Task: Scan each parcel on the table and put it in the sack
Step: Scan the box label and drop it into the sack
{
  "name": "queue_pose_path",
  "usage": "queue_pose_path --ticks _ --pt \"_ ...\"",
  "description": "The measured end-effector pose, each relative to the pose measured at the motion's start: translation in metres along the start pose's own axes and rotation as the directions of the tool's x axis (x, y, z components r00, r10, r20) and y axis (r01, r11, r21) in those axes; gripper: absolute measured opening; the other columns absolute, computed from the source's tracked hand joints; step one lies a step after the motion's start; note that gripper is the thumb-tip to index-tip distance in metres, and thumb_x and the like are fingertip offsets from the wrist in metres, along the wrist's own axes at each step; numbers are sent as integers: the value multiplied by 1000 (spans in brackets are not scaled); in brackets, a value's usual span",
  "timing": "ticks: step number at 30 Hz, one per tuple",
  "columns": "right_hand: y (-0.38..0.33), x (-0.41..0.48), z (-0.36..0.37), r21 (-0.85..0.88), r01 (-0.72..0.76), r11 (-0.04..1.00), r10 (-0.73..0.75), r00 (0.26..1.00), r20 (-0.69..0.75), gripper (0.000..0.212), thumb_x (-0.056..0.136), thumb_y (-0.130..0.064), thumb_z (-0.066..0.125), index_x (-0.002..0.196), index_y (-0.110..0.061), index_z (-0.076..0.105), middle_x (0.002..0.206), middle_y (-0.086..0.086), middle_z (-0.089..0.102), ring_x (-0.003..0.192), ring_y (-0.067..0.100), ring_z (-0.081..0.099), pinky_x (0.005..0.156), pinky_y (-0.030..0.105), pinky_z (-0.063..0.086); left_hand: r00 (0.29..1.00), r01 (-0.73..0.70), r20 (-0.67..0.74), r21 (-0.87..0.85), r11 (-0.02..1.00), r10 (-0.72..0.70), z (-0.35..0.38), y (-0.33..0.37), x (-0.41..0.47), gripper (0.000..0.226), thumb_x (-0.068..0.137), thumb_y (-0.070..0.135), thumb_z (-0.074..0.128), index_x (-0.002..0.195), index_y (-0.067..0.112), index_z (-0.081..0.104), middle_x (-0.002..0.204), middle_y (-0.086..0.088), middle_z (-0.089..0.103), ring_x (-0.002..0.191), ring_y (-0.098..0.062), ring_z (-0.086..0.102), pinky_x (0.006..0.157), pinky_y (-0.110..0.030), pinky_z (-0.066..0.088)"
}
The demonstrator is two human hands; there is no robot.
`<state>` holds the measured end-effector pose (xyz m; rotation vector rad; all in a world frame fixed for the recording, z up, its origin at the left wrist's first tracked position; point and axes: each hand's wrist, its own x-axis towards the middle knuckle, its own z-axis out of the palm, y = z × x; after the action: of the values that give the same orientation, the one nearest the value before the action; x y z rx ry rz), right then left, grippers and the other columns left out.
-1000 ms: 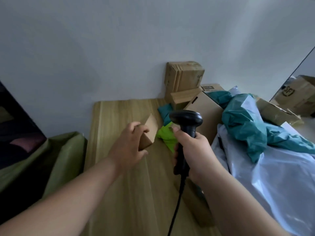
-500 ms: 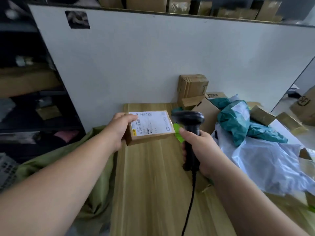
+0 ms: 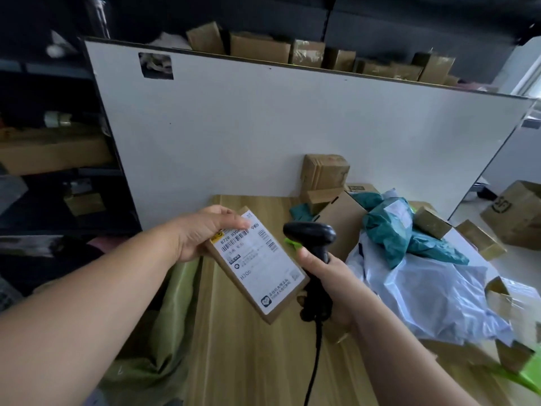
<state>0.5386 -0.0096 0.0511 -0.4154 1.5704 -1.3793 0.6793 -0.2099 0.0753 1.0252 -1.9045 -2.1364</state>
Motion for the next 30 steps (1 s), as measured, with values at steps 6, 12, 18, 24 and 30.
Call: queue_pose_path --ticks 6,12,18,24,30 --pt "8 5 6 24 13 1000 -12 999 -44 52 78 -26 82 117 -1 57 92 24 73 65 28 57 49 32 49 945 -157 -319 -260 953 69 2 1 1 80 50 54 76 117 22 49 108 -6 60 92 -22 62 71 -31 47" --pt "8 11 19 118 81 990 -64 988 -143 41 79 -26 82 107 -5 60 89 20 73 57 22 57 47 32 48 988 151 2 -259 954 -156 23 -34 -21 87 46 51 87 122 18 60 120 -9 64 103 -28 60 79 -41 49" --pt "-5 10 36 -148 106 983 -134 972 -194 23 91 -41 67 102 -22 62 97 5 75 84 20 71 57 28 56 974 25 -216 -224 974 -75 6 -39 -15 33 74 13 76 106 12 67 90 -6 75 84 -22 72 71 -35 55" --pt "-33 5 63 -202 112 973 -109 994 29 29 94 -42 63 105 -16 58 72 5 72 52 15 60 49 29 51 919 -46 -393 -102 994 2 -43 -54 -20 23 80 4 71 95 20 65 86 6 74 62 -3 69 43 -15 48" --pt "-44 6 95 -148 49 988 -30 991 132 41 90 -49 67 90 -10 54 62 6 62 50 16 55 49 29 49 906 -56 -422 -76 996 18 -73 -66 -29 24 81 7 71 92 26 63 74 15 73 66 -2 69 46 -17 50"
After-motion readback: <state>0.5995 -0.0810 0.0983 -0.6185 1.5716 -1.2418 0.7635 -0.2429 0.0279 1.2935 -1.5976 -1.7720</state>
